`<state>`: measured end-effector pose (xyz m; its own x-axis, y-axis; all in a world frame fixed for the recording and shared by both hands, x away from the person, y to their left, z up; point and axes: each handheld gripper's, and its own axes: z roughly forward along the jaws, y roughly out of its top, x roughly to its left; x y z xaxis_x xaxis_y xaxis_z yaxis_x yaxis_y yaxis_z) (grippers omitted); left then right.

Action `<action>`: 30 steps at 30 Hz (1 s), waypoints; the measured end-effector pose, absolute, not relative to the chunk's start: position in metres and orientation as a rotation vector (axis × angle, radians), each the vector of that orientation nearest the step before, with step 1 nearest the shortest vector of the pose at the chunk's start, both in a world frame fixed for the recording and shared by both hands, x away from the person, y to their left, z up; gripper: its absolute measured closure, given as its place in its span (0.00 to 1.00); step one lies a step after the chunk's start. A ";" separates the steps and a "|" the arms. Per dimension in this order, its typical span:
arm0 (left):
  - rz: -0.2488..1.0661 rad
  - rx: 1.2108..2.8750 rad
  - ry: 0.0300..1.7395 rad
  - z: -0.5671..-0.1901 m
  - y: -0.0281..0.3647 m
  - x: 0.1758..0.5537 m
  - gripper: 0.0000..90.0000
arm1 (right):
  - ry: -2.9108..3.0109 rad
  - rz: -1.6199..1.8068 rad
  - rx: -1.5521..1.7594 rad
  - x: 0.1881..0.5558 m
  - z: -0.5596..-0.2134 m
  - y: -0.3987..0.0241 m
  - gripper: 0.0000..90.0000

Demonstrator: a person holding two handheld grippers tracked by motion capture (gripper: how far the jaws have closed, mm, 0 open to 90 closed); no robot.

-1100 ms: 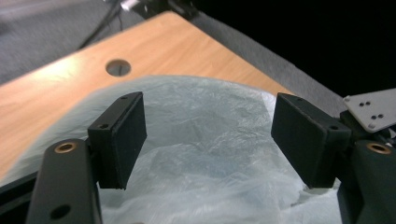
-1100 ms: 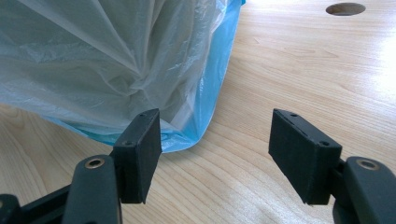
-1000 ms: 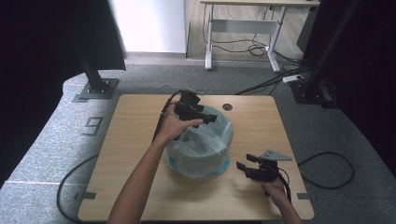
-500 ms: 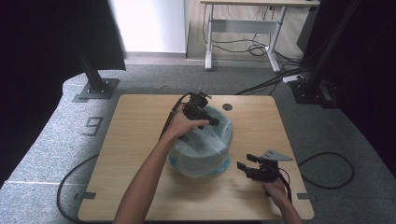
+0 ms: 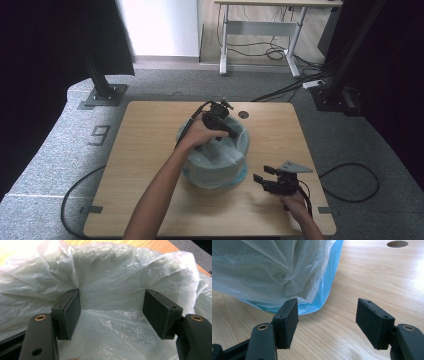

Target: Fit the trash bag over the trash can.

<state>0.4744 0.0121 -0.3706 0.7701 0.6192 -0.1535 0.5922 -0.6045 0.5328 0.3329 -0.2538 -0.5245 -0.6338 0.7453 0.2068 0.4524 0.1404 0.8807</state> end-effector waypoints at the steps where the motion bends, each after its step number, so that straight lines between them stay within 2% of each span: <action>1: 0.069 2.376 0.899 -0.368 0.014 0.473 0.34 | 2.142 1.491 1.163 0.333 -0.524 -0.254 0.37; 7: 0.103 2.290 0.866 -0.344 0.032 0.460 0.35 | 2.140 1.503 1.163 0.332 -0.523 -0.254 0.37; 13: 0.134 2.275 0.848 -0.332 0.048 0.442 0.35 | 2.149 1.495 1.156 0.331 -0.523 -0.252 0.37; 21: 0.142 2.288 0.893 -0.337 0.069 0.435 0.35 | 2.155 1.485 1.161 0.332 -0.524 -0.251 0.37; 30: 0.124 2.320 0.940 -0.349 0.062 0.447 0.35 | 2.160 1.479 1.156 0.332 -0.525 -0.251 0.37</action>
<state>0.4466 0.0623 -0.3491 0.7416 0.6560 -0.1402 0.5975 -0.5509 0.5827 0.3316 -0.2506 -0.5246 -0.6410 0.7407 0.2011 0.4551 0.1557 0.8767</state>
